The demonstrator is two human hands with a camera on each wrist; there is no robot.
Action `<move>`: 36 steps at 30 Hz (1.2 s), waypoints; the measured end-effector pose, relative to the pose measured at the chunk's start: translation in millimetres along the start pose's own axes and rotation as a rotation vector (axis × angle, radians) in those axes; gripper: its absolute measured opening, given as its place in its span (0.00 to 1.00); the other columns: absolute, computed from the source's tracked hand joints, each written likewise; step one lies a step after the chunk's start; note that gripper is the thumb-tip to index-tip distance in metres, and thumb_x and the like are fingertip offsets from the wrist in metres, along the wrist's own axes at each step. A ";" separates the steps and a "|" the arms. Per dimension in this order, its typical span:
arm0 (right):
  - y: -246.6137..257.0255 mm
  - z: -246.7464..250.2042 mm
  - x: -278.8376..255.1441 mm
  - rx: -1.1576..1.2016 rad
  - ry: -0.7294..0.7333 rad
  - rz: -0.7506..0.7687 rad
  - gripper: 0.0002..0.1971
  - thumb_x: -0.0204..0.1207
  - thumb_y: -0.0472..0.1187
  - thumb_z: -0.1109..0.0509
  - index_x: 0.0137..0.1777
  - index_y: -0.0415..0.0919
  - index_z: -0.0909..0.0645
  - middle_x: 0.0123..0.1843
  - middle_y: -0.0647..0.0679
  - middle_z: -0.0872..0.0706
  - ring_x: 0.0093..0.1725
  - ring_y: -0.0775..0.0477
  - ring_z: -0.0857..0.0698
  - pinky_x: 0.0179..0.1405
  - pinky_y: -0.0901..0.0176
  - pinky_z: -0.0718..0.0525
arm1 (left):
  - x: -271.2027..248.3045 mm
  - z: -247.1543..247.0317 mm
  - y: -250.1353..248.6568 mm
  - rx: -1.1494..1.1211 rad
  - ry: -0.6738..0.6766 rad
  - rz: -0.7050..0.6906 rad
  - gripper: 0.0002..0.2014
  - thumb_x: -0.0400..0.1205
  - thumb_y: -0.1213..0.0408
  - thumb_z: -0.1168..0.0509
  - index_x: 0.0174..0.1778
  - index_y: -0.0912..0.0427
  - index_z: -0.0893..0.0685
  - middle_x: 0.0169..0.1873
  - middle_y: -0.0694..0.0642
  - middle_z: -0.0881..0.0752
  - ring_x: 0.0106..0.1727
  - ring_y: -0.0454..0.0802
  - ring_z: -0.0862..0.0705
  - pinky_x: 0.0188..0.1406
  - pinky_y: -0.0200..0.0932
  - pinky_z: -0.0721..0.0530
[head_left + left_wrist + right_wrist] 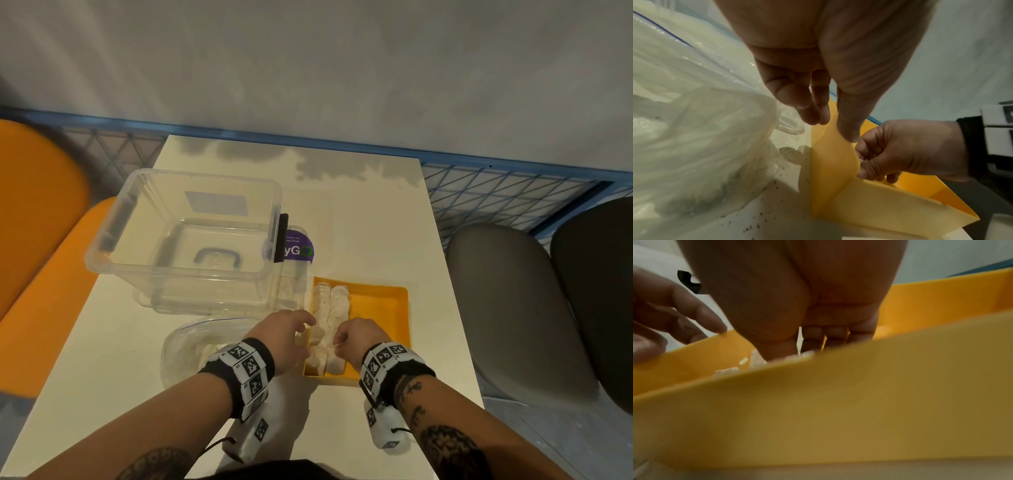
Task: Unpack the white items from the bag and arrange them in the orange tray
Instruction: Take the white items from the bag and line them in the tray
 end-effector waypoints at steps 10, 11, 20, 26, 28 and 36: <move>-14.9 -4.4 -27.7 0.118 -0.110 -0.019 0.11 0.78 0.57 0.33 0.52 0.53 0.18 0.53 0.53 0.13 0.53 0.49 0.15 0.54 0.51 0.16 | -0.5 3.2 0.5 0.008 0.002 -0.057 0.23 0.79 0.55 0.28 0.70 0.39 0.22 0.58 0.42 0.18 0.57 0.43 0.18 0.64 0.44 0.18; -17.4 -9.8 -33.3 0.118 -0.104 -0.017 0.12 0.78 0.60 0.35 0.49 0.54 0.19 0.50 0.55 0.13 0.51 0.50 0.15 0.53 0.51 0.15 | -1.9 7.4 2.3 -0.010 -0.011 -0.063 0.20 0.80 0.54 0.30 0.68 0.40 0.21 0.56 0.41 0.17 0.53 0.41 0.18 0.62 0.43 0.18; -17.2 -35.3 -51.9 -0.064 -0.216 0.082 0.25 0.83 0.65 0.50 0.45 0.52 0.17 0.45 0.54 0.13 0.50 0.47 0.17 0.53 0.51 0.22 | -43.9 75.0 97.6 -0.206 -0.177 0.210 0.08 0.80 0.55 0.32 0.37 0.53 0.14 0.33 0.49 0.10 0.37 0.50 0.13 0.41 0.45 0.14; -11.1 -33.2 -54.2 -0.192 -0.304 0.121 0.39 0.74 0.68 0.67 0.42 0.52 0.15 0.38 0.54 0.11 0.42 0.49 0.16 0.48 0.52 0.24 | -45.1 43.5 121.6 0.018 -0.070 0.275 0.07 0.80 0.54 0.31 0.52 0.43 0.12 0.51 0.46 0.12 0.57 0.49 0.14 0.62 0.41 0.19; -11.2 -33.3 -53.7 -0.190 -0.302 0.120 0.38 0.74 0.68 0.67 0.41 0.52 0.15 0.38 0.54 0.11 0.41 0.50 0.16 0.47 0.53 0.24 | -39.7 23.2 113.8 0.041 -0.045 0.253 0.17 0.81 0.54 0.33 0.67 0.43 0.16 0.61 0.49 0.16 0.63 0.50 0.17 0.69 0.43 0.22; -14.6 -37.0 -52.3 -0.184 -0.234 0.081 0.26 0.84 0.64 0.52 0.44 0.52 0.16 0.43 0.53 0.11 0.47 0.49 0.17 0.54 0.52 0.26 | -31.6 -9.4 104.8 0.339 -0.038 0.304 0.28 0.77 0.42 0.35 0.75 0.36 0.31 0.69 0.55 0.29 0.70 0.63 0.30 0.71 0.57 0.23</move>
Point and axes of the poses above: each hand's wrist, its own x-axis towards the middle knuckle, its own z-axis out of the back of the hand, y = z × x, the point moved 10 cm from there along x, towards the middle knuckle
